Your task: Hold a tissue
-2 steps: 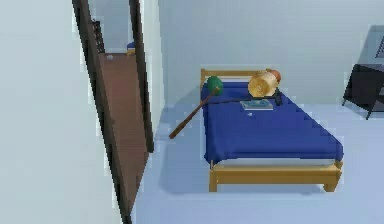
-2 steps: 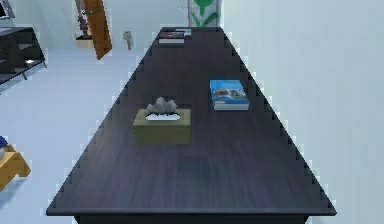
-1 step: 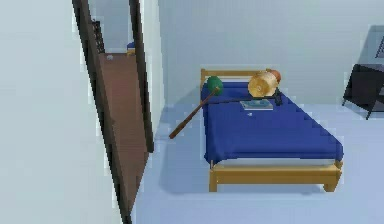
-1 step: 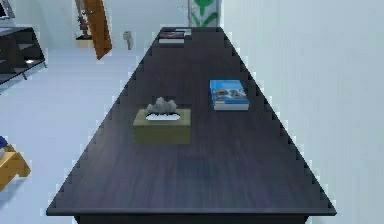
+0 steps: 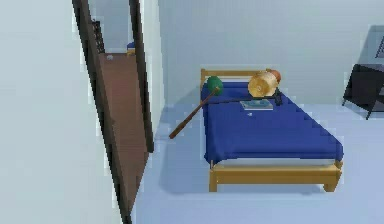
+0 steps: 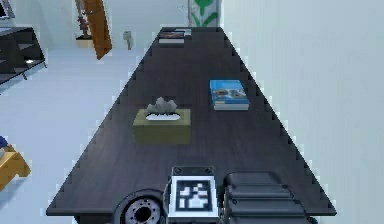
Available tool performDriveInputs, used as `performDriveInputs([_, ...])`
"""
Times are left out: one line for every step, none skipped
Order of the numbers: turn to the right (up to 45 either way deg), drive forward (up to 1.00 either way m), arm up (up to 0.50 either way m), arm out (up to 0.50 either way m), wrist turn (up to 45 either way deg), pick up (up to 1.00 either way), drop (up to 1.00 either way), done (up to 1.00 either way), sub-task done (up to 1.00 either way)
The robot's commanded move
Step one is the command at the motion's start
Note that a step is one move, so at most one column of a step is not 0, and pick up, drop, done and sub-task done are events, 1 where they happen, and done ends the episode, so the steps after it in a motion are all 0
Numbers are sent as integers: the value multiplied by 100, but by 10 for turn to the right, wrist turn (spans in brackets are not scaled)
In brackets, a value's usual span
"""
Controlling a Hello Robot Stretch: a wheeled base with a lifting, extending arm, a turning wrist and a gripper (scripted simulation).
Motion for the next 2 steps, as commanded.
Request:
performDriveInputs([0, 0, 0, 24, 0, 0, 0, 0, 0])
performDriveInputs([0, 0, 0, 0, 450, 0, 0, 0, 0])
